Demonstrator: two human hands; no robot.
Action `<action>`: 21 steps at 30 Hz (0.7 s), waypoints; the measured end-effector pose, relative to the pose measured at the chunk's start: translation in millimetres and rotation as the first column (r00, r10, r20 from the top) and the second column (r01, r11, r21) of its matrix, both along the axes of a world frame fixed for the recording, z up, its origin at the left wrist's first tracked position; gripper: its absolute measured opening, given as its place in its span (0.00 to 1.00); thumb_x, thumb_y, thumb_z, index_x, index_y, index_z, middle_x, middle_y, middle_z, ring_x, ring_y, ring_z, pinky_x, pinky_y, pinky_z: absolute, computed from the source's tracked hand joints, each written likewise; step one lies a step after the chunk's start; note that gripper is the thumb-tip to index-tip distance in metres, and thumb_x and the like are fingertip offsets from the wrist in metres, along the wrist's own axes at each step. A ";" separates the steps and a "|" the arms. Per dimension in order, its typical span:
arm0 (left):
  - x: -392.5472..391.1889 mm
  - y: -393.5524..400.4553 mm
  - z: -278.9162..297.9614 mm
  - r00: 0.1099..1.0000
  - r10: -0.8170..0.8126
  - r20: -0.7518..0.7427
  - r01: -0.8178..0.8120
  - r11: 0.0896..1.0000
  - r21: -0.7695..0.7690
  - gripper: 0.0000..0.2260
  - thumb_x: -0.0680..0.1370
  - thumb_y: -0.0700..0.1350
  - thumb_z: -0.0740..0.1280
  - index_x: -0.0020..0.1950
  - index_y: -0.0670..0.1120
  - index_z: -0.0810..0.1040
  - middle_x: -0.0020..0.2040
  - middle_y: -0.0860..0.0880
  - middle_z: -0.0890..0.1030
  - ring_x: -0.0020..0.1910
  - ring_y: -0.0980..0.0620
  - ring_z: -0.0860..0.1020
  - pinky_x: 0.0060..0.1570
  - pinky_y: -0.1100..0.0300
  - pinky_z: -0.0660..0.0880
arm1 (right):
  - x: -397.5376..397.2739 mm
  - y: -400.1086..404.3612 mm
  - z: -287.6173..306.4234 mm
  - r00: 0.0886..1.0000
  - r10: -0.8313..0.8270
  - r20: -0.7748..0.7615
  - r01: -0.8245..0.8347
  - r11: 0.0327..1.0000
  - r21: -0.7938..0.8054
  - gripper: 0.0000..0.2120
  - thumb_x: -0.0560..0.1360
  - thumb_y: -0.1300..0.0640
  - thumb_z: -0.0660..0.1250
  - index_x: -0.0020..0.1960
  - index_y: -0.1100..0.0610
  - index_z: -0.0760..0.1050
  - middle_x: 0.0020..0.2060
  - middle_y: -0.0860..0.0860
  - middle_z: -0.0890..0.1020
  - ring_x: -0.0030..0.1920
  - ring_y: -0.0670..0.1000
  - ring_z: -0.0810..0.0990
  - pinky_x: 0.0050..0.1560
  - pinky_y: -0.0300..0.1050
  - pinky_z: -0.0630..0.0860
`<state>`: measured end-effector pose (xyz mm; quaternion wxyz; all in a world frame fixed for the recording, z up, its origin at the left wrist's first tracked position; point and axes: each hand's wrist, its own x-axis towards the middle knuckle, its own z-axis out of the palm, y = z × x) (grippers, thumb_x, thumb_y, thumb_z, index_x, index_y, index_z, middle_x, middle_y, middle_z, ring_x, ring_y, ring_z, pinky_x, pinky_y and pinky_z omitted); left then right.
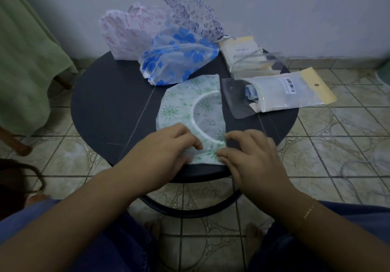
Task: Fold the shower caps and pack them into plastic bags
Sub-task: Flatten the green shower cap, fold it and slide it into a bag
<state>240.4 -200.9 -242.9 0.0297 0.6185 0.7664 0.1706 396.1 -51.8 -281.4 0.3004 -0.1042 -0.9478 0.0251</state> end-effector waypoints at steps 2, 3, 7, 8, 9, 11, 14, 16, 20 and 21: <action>-0.2 1.2 -1.2 0.988 -0.073 -0.137 0.076 0.997 0.015 0.13 0.75 0.44 0.62 0.56 0.55 0.79 0.55 0.55 0.77 0.49 0.52 0.76 0.46 0.54 0.76 | 1.6 0.1 -1.3 0.998 0.059 -0.001 -0.058 0.991 0.124 0.04 0.71 0.60 0.68 0.43 0.55 0.81 0.47 0.52 0.81 0.50 0.53 0.73 0.43 0.48 0.63; -0.1 1.6 -2.8 0.981 -0.103 -0.165 0.105 0.994 0.001 0.15 0.74 0.45 0.58 0.56 0.54 0.80 0.55 0.55 0.79 0.49 0.52 0.77 0.45 0.53 0.76 | 2.8 0.4 -1.0 0.997 0.077 0.012 -0.078 0.986 0.146 0.05 0.71 0.61 0.67 0.44 0.56 0.81 0.45 0.51 0.81 0.49 0.53 0.74 0.43 0.48 0.63; 1.6 3.6 -3.3 0.986 -0.128 -0.103 0.123 0.991 -0.050 0.18 0.74 0.55 0.57 0.55 0.54 0.83 0.53 0.58 0.82 0.45 0.55 0.79 0.43 0.58 0.77 | 5.8 1.7 5.2 0.991 0.102 0.092 -0.108 0.992 0.068 0.10 0.73 0.54 0.61 0.47 0.55 0.81 0.42 0.48 0.80 0.47 0.53 0.76 0.44 0.47 0.63; 1.3 5.1 -2.9 0.987 -0.125 -0.103 0.121 0.992 -0.046 0.19 0.73 0.58 0.57 0.53 0.55 0.83 0.52 0.58 0.83 0.42 0.56 0.79 0.42 0.61 0.76 | 6.0 1.6 6.6 0.988 0.099 0.115 -0.104 0.994 0.043 0.12 0.73 0.51 0.61 0.47 0.55 0.80 0.42 0.48 0.80 0.47 0.52 0.76 0.45 0.46 0.63; 1.1 6.9 -2.4 0.986 -0.120 -0.113 0.117 0.992 -0.038 0.19 0.73 0.60 0.57 0.51 0.55 0.84 0.49 0.58 0.83 0.40 0.56 0.79 0.39 0.64 0.73 | 6.0 1.9 7.5 0.986 0.097 0.133 -0.101 0.995 0.018 0.13 0.73 0.48 0.61 0.47 0.54 0.80 0.41 0.48 0.79 0.48 0.52 0.75 0.45 0.46 0.63; 0.3 11.4 -2.7 0.981 -0.112 -0.157 0.115 0.993 0.010 0.18 0.73 0.59 0.58 0.46 0.55 0.85 0.45 0.58 0.84 0.35 0.56 0.79 0.36 0.66 0.71 | 6.0 3.0 8.3 0.982 0.103 0.158 -0.098 0.994 -0.041 0.16 0.73 0.44 0.61 0.48 0.54 0.81 0.41 0.47 0.79 0.48 0.50 0.73 0.45 0.45 0.63; 1.3 14.3 -4.7 0.970 -0.116 -0.213 0.132 0.989 0.065 0.16 0.73 0.56 0.59 0.41 0.54 0.86 0.41 0.58 0.84 0.31 0.56 0.79 0.33 0.65 0.73 | 5.6 6.4 8.9 0.978 0.122 0.170 -0.101 0.987 -0.125 0.18 0.72 0.40 0.61 0.49 0.52 0.81 0.40 0.46 0.77 0.47 0.47 0.71 0.45 0.44 0.63; 1.5 15.3 -4.6 0.976 -0.091 -0.199 0.110 0.990 0.088 0.16 0.73 0.55 0.59 0.39 0.53 0.85 0.38 0.57 0.84 0.31 0.55 0.79 0.32 0.63 0.75 | 3.9 8.1 9.7 0.979 0.120 0.164 -0.091 0.980 -0.174 0.19 0.71 0.39 0.61 0.49 0.51 0.80 0.39 0.45 0.76 0.46 0.45 0.69 0.45 0.43 0.62; 0.3 20.8 5.4 0.999 0.045 -0.008 -0.045 0.999 -0.001 0.20 0.73 0.62 0.55 0.46 0.55 0.84 0.41 0.57 0.83 0.40 0.56 0.79 0.38 0.57 0.76 | -3.9 8.5 18.1 0.991 0.060 0.121 -0.004 0.908 -0.419 0.11 0.72 0.44 0.67 0.49 0.49 0.79 0.38 0.39 0.73 0.44 0.44 0.70 0.46 0.43 0.66; -2.2 21.4 7.2 0.997 0.071 0.022 -0.071 0.997 -0.039 0.18 0.74 0.63 0.57 0.47 0.56 0.83 0.43 0.58 0.82 0.42 0.57 0.79 0.41 0.57 0.75 | -5.8 8.7 20.4 0.992 0.042 0.123 0.028 0.855 -0.518 0.07 0.72 0.47 0.69 0.49 0.47 0.78 0.38 0.39 0.73 0.45 0.44 0.71 0.47 0.41 0.68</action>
